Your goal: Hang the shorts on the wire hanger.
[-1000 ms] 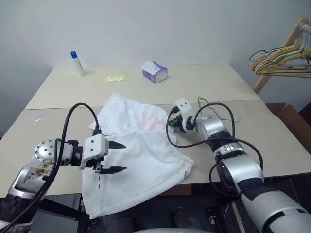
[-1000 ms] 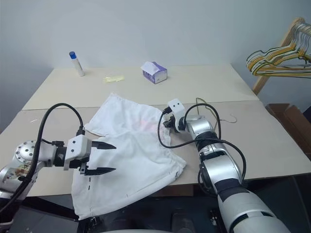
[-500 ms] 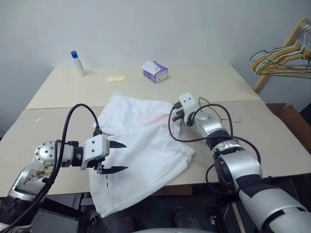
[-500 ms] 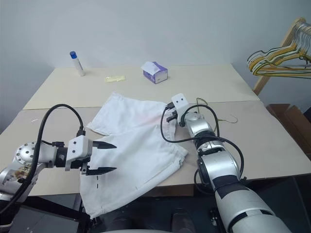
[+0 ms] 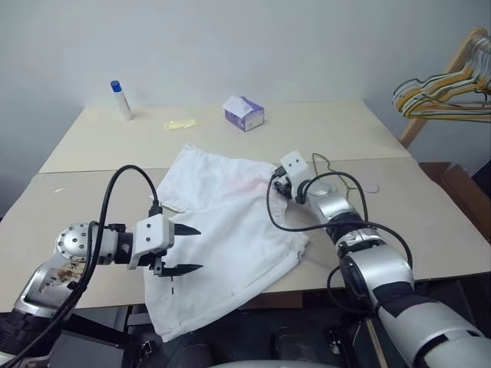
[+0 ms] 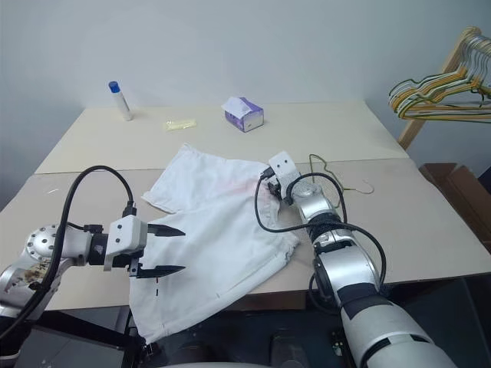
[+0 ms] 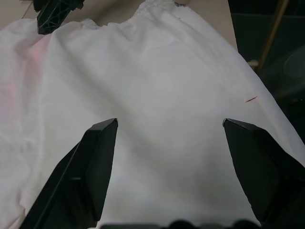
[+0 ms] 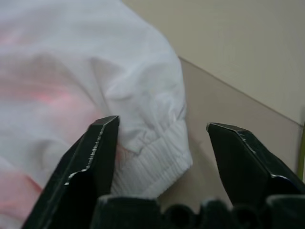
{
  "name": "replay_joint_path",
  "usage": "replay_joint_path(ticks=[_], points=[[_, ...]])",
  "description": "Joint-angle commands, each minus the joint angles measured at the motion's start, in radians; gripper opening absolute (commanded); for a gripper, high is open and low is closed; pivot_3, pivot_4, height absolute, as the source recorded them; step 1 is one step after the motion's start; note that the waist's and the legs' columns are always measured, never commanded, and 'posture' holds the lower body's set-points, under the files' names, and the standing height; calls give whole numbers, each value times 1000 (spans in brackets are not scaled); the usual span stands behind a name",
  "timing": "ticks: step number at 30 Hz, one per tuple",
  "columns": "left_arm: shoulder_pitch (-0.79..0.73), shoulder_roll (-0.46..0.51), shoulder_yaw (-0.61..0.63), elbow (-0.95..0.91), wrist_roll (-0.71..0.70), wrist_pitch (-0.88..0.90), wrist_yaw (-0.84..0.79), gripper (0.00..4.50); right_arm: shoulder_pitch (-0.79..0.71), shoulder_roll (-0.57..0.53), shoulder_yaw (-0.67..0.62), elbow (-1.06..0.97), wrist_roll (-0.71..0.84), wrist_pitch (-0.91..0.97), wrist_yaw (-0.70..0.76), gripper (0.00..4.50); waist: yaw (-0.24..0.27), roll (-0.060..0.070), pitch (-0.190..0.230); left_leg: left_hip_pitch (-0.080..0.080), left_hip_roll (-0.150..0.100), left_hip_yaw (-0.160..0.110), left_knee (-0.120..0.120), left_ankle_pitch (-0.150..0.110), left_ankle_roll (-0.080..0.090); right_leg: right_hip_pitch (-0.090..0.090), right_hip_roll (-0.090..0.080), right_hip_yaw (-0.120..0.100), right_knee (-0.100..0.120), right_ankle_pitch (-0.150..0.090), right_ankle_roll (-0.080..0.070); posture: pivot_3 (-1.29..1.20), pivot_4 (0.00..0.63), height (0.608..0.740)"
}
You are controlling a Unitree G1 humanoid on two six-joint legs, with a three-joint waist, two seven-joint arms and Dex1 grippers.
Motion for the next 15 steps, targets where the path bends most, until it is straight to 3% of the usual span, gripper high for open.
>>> replay_joint_path(ticks=[1,7,15], points=[[-16,14,23,-13,-10,-4,-5,3826,18,-65,-62,-191,64,118,67,4475,5,0,0,0,0,0,0,0,0,0,0,0,0,0,0,43,0,740],[-30,9,14,3,-3,-10,-3,3826,98,-162,-144,-395,107,365,25,4475,21,0,0,0,0,0,0,0,0,0,0,0,0,0,0,18,0,740],[-69,-20,8,5,-35,-5,-11,3826,207,-183,-142,-413,118,511,25,4475,16,0,0,0,0,0,0,0,0,0,0,0,-1,0,0,-3,0,740]])
